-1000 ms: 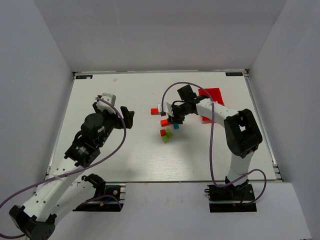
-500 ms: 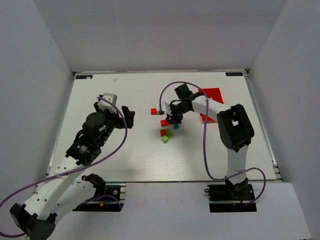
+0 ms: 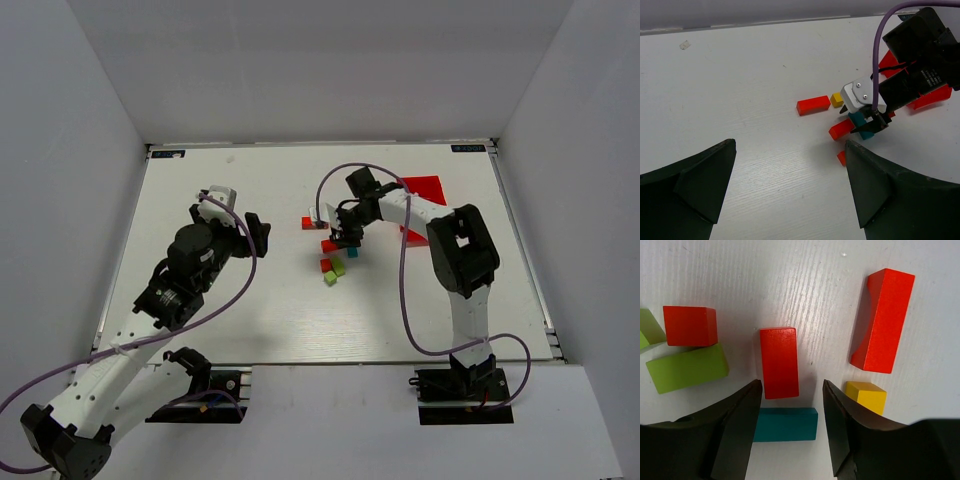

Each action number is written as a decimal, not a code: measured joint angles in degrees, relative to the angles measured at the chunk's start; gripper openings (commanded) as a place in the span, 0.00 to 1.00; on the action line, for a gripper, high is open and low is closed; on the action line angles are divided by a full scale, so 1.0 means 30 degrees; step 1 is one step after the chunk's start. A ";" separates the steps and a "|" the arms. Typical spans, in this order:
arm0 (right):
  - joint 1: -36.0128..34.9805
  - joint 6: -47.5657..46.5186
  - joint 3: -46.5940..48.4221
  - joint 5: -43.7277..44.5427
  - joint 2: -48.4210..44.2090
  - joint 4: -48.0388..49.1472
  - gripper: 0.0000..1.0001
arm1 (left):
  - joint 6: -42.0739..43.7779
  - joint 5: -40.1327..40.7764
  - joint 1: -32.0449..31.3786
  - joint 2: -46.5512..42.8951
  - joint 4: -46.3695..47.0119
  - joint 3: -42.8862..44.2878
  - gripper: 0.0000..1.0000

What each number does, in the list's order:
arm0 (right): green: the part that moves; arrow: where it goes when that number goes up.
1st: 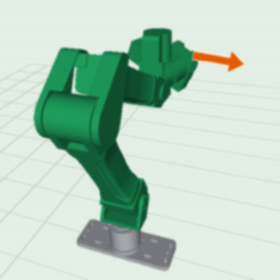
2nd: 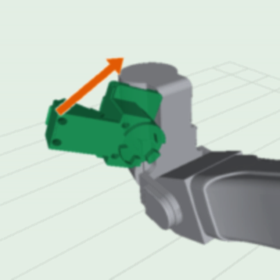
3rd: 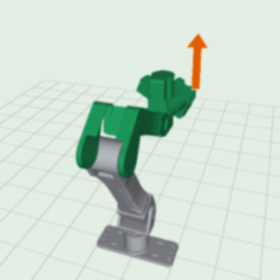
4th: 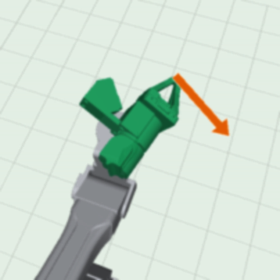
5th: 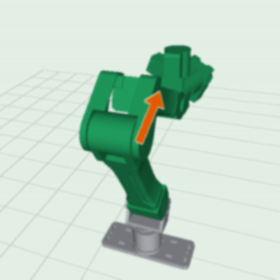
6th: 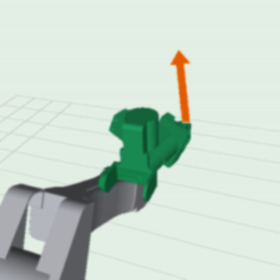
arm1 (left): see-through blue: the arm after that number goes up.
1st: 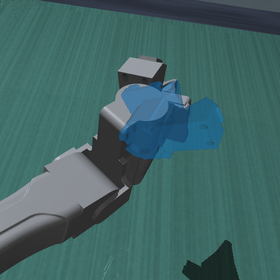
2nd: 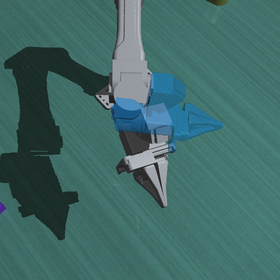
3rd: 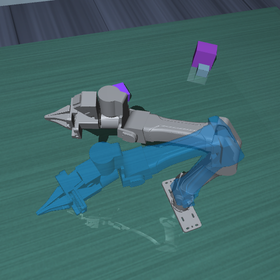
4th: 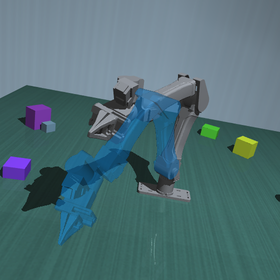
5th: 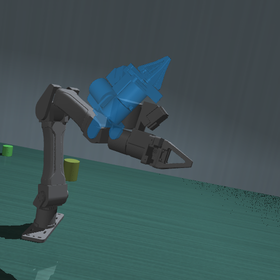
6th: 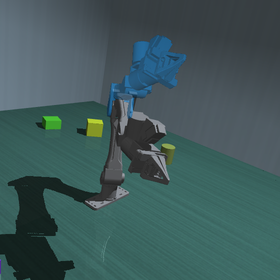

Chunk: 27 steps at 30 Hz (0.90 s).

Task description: Build the wood block tower

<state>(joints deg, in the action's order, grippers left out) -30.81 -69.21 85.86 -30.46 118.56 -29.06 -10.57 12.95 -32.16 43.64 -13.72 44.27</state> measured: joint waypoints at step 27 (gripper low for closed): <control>0.0000 0.1158 0.1348 -0.1537 -0.0036 -0.1727 0.03 | 0.0007 0.0000 0.0036 0.0109 0.0007 0.0000 0.99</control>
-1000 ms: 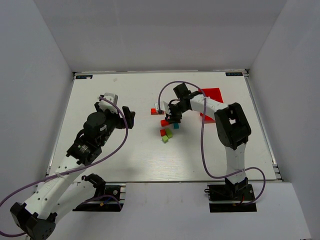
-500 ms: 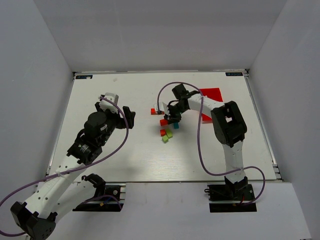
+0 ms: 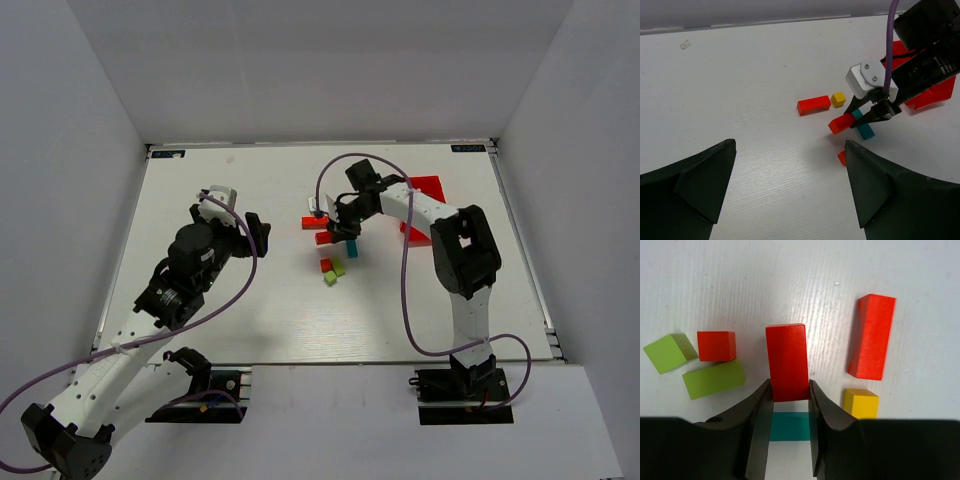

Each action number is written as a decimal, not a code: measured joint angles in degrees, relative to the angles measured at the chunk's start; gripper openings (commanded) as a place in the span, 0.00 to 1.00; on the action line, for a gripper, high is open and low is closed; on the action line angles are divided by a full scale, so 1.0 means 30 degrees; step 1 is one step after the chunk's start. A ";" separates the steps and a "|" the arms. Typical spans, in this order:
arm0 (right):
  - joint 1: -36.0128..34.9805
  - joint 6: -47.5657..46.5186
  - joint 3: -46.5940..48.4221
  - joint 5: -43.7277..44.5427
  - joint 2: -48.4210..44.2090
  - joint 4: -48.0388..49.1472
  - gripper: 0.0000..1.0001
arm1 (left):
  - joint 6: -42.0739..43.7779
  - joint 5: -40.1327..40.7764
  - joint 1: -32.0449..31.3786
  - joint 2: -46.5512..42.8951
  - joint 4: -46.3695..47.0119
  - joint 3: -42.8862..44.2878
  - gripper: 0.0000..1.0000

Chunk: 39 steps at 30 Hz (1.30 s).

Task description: Build the wood block tower

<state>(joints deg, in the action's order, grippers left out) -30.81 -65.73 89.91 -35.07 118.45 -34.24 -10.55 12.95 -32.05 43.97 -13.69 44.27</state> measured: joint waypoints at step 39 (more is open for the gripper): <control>0.0831 0.3381 0.4160 0.3381 0.1989 0.0729 0.06 | 0.0073 -0.0007 0.0000 0.0197 0.0015 0.0000 0.99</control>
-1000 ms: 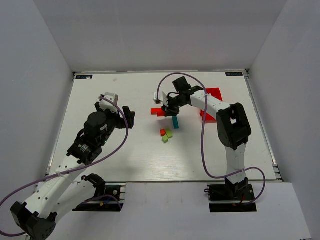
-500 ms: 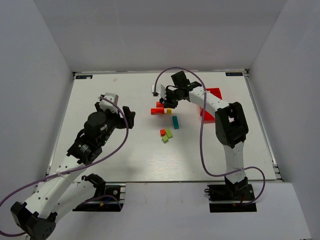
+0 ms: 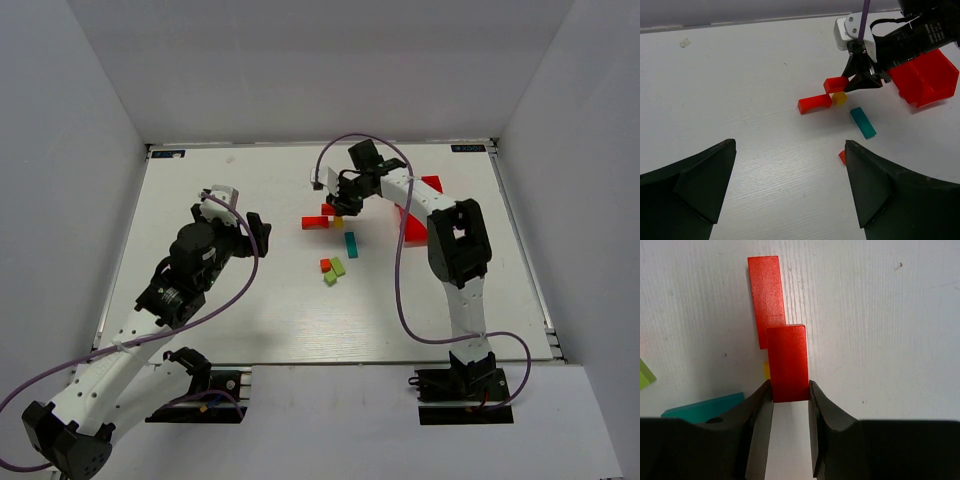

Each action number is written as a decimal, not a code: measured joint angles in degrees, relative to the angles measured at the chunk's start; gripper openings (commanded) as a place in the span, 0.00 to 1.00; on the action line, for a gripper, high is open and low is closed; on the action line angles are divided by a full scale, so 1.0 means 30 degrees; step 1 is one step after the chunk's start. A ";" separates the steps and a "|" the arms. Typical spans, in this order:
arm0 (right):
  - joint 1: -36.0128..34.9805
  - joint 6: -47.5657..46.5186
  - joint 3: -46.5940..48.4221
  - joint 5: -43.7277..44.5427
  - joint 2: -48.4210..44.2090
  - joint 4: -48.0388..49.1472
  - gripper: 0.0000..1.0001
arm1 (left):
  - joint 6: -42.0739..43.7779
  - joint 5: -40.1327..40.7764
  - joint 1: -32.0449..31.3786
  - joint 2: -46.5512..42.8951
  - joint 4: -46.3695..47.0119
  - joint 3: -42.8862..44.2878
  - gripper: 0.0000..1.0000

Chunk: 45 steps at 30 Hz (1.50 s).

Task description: Build the wood block tower

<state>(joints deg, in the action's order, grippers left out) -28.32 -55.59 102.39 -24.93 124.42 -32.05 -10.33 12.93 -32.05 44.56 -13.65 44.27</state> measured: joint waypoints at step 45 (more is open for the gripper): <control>0.0182 -0.1202 0.1413 -0.0976 0.1647 -0.1792 0.21 | 0.0007 0.0000 0.0000 0.0007 0.0066 -0.0226 0.99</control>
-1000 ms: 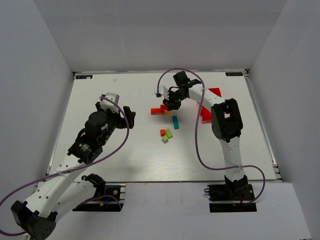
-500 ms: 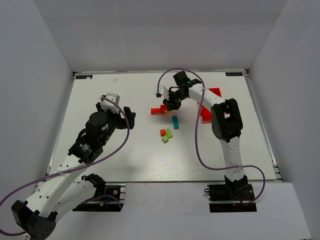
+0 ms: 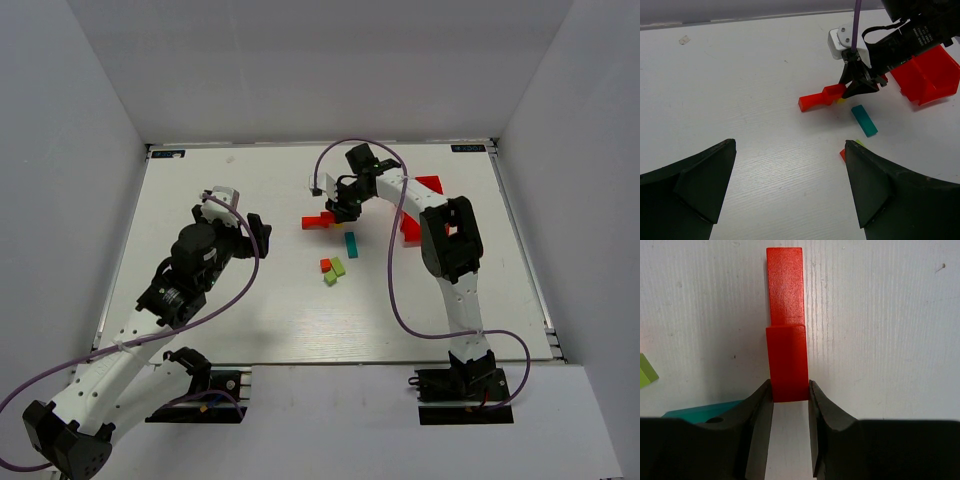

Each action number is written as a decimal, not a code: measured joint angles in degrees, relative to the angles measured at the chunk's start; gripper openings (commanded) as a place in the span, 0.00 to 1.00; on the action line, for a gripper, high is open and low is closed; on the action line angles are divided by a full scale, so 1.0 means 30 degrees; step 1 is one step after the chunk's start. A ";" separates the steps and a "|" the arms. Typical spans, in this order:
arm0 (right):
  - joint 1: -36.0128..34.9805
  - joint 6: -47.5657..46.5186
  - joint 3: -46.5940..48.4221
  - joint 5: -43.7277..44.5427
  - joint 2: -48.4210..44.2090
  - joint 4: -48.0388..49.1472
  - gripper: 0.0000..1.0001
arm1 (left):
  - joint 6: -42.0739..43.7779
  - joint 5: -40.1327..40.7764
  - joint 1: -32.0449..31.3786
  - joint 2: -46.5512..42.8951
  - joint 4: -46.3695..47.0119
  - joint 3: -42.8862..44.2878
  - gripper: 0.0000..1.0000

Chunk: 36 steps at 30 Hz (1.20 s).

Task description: Build the wood block tower

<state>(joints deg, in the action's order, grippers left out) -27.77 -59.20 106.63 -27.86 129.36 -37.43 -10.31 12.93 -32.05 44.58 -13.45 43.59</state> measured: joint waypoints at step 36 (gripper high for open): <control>0.1887 0.1967 -0.6011 -0.0131 -0.7898 0.3665 0.72 | 0.0000 -0.0007 0.0000 -0.0015 0.0015 0.0000 0.99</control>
<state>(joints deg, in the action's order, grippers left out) -22.11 -53.30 88.60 -28.25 105.67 -26.44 -10.31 12.91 -32.05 44.53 -13.41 43.59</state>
